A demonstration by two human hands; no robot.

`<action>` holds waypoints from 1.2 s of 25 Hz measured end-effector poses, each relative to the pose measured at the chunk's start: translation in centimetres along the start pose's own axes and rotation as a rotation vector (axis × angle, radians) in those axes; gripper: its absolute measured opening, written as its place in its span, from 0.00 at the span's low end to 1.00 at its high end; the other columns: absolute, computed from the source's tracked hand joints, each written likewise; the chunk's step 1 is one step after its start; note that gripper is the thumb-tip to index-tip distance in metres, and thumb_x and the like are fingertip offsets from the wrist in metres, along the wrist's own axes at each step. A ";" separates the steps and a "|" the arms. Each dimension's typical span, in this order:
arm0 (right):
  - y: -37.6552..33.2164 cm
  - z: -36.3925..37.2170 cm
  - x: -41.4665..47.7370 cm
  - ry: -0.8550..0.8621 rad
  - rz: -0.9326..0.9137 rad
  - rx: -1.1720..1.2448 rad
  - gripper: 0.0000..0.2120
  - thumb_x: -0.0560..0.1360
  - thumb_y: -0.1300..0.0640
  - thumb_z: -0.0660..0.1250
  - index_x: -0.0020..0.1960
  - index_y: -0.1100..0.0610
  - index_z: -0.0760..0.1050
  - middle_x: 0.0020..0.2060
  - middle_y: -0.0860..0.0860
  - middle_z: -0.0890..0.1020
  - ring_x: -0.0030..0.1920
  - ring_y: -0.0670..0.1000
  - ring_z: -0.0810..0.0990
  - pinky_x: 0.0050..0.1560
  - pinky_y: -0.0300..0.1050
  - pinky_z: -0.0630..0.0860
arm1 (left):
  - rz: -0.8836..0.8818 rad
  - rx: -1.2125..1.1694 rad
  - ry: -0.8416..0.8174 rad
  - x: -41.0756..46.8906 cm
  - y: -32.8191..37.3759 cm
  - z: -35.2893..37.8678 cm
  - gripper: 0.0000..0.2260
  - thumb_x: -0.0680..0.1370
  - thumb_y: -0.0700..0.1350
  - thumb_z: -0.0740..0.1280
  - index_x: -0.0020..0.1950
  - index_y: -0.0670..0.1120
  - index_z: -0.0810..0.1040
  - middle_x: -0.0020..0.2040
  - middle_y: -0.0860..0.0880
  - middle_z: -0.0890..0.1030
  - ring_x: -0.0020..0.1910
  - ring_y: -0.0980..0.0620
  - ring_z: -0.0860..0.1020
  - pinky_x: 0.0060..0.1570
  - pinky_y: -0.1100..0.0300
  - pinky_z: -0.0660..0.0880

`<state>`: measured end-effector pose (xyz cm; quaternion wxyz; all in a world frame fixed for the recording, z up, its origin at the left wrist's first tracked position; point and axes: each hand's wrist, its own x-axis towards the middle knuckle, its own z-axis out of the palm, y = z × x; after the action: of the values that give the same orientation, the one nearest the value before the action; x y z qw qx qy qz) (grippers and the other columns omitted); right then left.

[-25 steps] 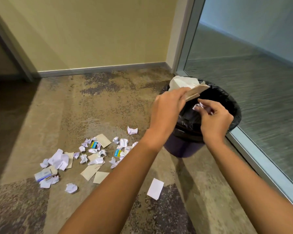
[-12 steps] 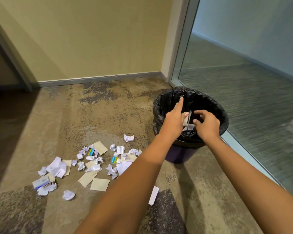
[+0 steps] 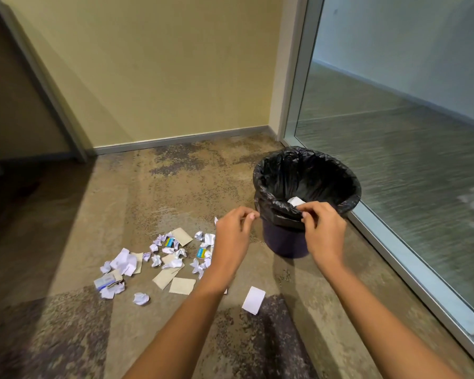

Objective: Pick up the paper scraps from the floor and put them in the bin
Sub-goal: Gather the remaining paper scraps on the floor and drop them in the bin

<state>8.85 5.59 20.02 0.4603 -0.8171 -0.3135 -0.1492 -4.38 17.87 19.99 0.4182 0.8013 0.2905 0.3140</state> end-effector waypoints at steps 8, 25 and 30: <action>-7.8 -2.7 -6.6 -0.058 -0.091 0.100 0.10 0.70 0.72 0.66 0.44 0.60 0.81 0.41 0.53 0.82 0.42 0.45 0.76 0.46 0.24 0.64 | -0.130 0.036 0.176 -9.3 1.4 -8.0 0.07 0.78 0.44 0.65 0.45 0.48 0.83 0.41 0.53 0.84 0.41 0.54 0.81 0.43 0.56 0.76; -22.0 0.6 -17.1 -0.171 -0.062 0.238 0.10 0.73 0.70 0.65 0.45 0.58 0.82 0.40 0.49 0.81 0.40 0.44 0.76 0.40 0.25 0.66 | -0.278 0.022 0.423 -19.6 -2.3 -22.8 0.06 0.77 0.43 0.66 0.45 0.46 0.83 0.40 0.52 0.84 0.36 0.60 0.78 0.34 0.77 0.67; -21.2 5.2 -17.8 -0.227 -0.012 0.272 0.10 0.72 0.70 0.66 0.45 0.58 0.82 0.39 0.47 0.79 0.40 0.45 0.76 0.43 0.37 0.71 | -0.343 0.106 0.411 -19.0 -5.6 -24.1 0.06 0.77 0.42 0.67 0.45 0.47 0.84 0.42 0.53 0.84 0.38 0.57 0.78 0.36 0.69 0.64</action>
<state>-18.66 11.34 21.75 0.5275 -0.7570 -0.3854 -0.0148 -35.54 18.51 21.24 0.3552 0.6807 0.5166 0.3790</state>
